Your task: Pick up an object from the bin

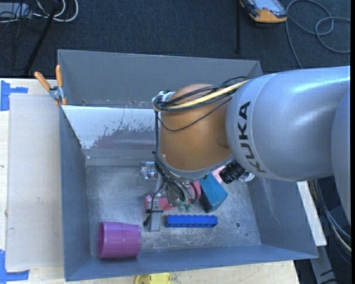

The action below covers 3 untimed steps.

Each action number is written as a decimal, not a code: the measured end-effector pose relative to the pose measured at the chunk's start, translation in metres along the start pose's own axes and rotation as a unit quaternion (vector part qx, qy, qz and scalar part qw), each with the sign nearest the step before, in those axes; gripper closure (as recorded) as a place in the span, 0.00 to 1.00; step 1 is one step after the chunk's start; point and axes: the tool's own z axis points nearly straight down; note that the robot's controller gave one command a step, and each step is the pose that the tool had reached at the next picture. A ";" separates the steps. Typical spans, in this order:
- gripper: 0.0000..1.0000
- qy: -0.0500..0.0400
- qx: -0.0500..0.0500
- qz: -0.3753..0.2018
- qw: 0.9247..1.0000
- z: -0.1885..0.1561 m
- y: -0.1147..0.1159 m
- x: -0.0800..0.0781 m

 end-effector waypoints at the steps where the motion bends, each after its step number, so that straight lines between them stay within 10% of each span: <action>1: 0.00 -0.004 -0.001 0.002 1.000 -0.004 -0.001 -0.002; 3: 0.00 -0.003 0.000 -0.081 0.997 0.062 0.040 0.028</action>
Offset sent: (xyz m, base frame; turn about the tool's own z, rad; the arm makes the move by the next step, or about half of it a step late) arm -0.0360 0.0404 -0.1291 -0.1937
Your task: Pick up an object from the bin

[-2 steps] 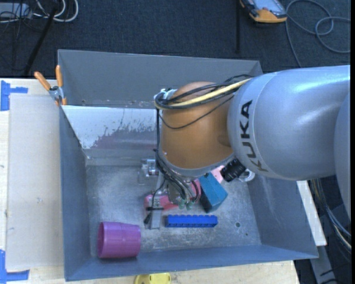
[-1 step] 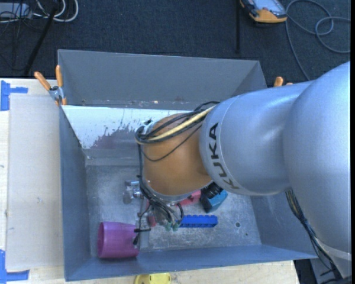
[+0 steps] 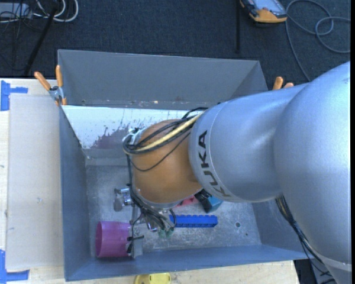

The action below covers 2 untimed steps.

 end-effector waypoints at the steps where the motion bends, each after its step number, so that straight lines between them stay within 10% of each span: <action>1: 0.00 -0.001 0.000 -0.022 1.000 -0.006 0.006 -0.004; 2: 0.00 -0.002 -0.001 -0.034 0.999 0.069 0.007 -0.011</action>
Offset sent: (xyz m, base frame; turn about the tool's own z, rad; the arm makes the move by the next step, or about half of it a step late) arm 0.0097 0.0083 -0.0678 -0.0705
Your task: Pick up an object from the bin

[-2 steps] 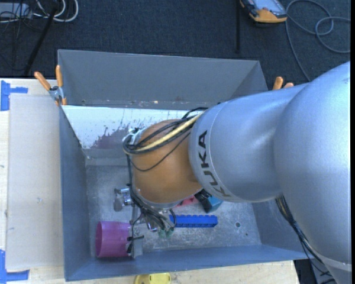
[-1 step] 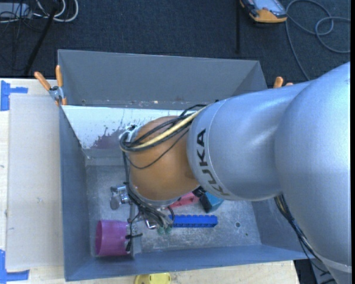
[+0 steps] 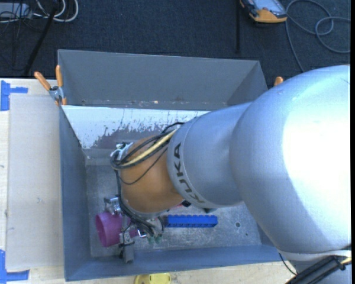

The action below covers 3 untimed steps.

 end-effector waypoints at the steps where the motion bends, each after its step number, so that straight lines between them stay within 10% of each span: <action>1: 1.00 -0.001 0.000 0.014 1.000 -0.001 -0.006 0.002; 3: 1.00 0.003 0.001 0.014 1.000 -0.006 -0.007 0.004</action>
Offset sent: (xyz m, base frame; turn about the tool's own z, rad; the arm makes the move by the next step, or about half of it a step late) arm 0.0000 0.0000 0.0000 0.0000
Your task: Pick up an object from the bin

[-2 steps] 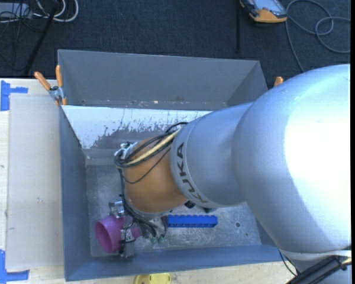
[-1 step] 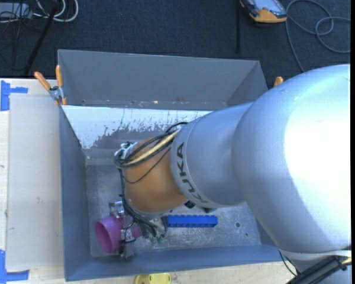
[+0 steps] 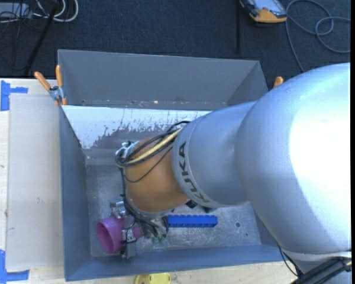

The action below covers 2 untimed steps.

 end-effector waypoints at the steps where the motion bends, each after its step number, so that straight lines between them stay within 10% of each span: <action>1: 1.00 0.002 0.001 0.000 1.000 -0.021 0.000 0.001; 2: 1.00 -0.003 0.000 0.000 1.000 -0.036 0.000 -0.001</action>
Offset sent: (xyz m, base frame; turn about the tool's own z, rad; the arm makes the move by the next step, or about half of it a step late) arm -0.0002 -0.0001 0.0049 0.0000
